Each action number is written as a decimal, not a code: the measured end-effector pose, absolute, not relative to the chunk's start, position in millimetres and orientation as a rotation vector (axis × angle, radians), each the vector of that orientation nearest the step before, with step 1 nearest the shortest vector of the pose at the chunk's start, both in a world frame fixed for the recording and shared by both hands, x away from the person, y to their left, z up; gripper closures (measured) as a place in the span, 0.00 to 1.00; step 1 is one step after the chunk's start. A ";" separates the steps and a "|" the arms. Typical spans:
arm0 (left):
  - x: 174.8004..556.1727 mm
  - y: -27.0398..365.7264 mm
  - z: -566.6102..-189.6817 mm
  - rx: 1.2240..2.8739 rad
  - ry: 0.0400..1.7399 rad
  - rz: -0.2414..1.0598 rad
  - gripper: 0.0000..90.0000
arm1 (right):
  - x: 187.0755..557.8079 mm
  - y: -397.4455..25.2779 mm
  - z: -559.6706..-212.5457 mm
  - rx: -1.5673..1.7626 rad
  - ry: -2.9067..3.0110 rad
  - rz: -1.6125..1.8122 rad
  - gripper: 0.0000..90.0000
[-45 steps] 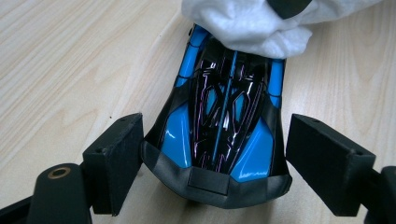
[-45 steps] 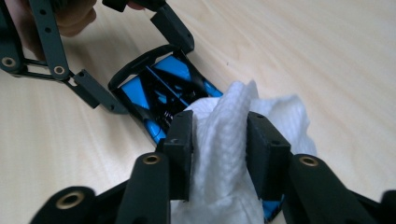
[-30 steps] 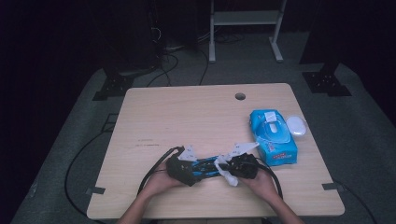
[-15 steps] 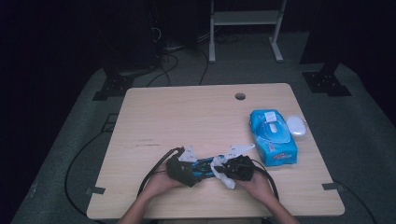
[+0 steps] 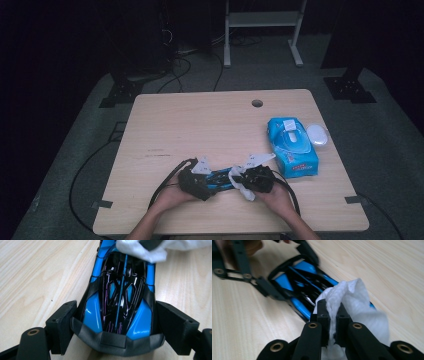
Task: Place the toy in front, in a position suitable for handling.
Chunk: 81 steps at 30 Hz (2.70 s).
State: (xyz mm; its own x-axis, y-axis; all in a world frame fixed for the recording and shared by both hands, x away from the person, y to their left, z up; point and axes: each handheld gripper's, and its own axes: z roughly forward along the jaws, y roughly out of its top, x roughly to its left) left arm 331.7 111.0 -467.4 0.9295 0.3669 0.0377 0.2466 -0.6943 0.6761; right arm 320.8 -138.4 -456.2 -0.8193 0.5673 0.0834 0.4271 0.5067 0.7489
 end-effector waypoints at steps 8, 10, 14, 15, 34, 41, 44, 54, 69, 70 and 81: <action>331.6 107.8 -467.3 2.377 0.424 0.222 0.23 | 319.8 -146.3 -456.5 0.883 2.544 1.191 0.95; 331.6 107.4 -467.4 2.377 0.428 0.220 0.23 | 314.9 -129.4 -454.5 0.798 2.579 1.237 0.95; 330.8 109.0 -467.9 2.371 0.427 0.218 0.23 | 312.9 -119.5 -453.5 0.728 2.606 1.246 0.95; 330.9 109.3 -468.0 2.370 0.424 0.223 0.23 | 314.7 -123.5 -453.4 0.761 2.603 1.239 0.95; 328.2 106.5 -468.4 2.386 0.409 0.226 0.26 | 313.7 -124.5 -451.2 0.716 2.577 1.203 0.95; 327.0 105.1 -468.0 2.393 0.406 0.234 0.26 | 312.1 -96.1 -455.1 0.647 2.655 1.298 0.95; 326.5 107.2 -468.5 2.384 0.406 0.231 0.26 | 310.6 -84.2 -454.3 0.607 2.666 1.287 0.95; 326.8 109.3 -468.5 2.384 0.406 0.219 0.26 | 314.1 -122.4 -452.3 0.739 2.612 1.245 0.95; 327.1 113.9 -470.5 2.394 0.406 0.204 0.28 | 321.2 -141.3 -454.8 0.867 2.572 1.236 0.95; 327.2 114.3 -470.5 2.396 0.410 0.206 0.28 | 319.4 -134.6 -453.4 0.836 2.571 1.239 0.95; 328.2 111.3 -471.7 2.382 0.402 0.211 0.28 | 320.3 -91.4 -451.4 0.720 2.686 1.274 0.95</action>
